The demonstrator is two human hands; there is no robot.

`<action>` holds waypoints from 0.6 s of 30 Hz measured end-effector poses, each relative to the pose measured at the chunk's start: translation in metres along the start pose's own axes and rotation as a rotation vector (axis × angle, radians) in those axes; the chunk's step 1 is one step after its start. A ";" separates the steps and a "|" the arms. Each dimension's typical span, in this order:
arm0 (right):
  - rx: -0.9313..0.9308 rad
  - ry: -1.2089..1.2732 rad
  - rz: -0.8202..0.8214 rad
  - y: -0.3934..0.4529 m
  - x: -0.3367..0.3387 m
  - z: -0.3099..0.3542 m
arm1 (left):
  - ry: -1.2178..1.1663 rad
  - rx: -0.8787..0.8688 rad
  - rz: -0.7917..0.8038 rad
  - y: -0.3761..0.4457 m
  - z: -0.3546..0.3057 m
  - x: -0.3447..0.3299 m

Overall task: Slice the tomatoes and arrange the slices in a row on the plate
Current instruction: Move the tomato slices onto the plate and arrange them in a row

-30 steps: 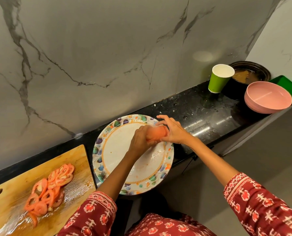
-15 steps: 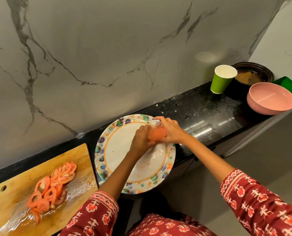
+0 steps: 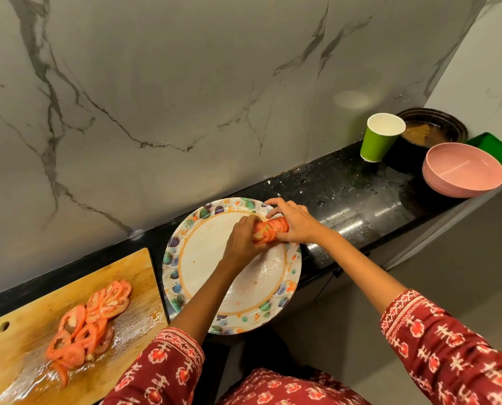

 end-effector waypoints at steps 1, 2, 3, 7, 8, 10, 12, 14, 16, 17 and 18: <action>-0.002 -0.007 0.001 0.000 -0.001 0.001 | -0.001 -0.004 -0.002 0.000 0.000 0.000; 0.003 -0.026 -0.008 0.001 -0.002 0.001 | -0.001 -0.008 -0.005 -0.001 0.000 -0.001; 0.011 -0.051 -0.027 0.001 -0.003 0.002 | 0.003 -0.008 -0.007 -0.001 0.001 -0.002; 0.006 -0.116 -0.103 0.005 -0.007 0.004 | 0.014 -0.004 -0.014 -0.003 0.002 -0.004; -0.006 -0.114 -0.110 0.007 -0.007 0.005 | 0.014 0.000 -0.013 -0.002 0.002 -0.003; -0.035 -0.098 -0.116 0.009 -0.005 0.005 | 0.014 0.014 -0.006 -0.002 0.002 -0.003; -0.063 -0.085 -0.095 0.012 -0.005 0.004 | 0.016 0.025 -0.002 -0.002 0.003 -0.003; -0.086 -0.054 -0.074 0.014 -0.005 0.005 | 0.016 0.028 0.000 -0.002 0.003 -0.003; -0.117 -0.008 -0.061 0.016 -0.005 0.003 | 0.010 0.024 0.004 -0.002 0.003 -0.002; -0.133 0.015 -0.057 0.017 -0.004 0.002 | 0.006 0.023 0.004 -0.002 0.002 -0.002; -0.150 0.042 -0.058 0.018 -0.002 0.000 | 0.001 0.023 0.001 -0.002 0.002 -0.002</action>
Point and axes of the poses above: each hand's wrist, its own y-axis towards the middle knuckle, its own x-axis out of the back of the hand, z = x × y, the point moved 6 cm from there along y, towards the middle knuckle, and after that the axes turned 1 degree about x, right-handed, at the moved point
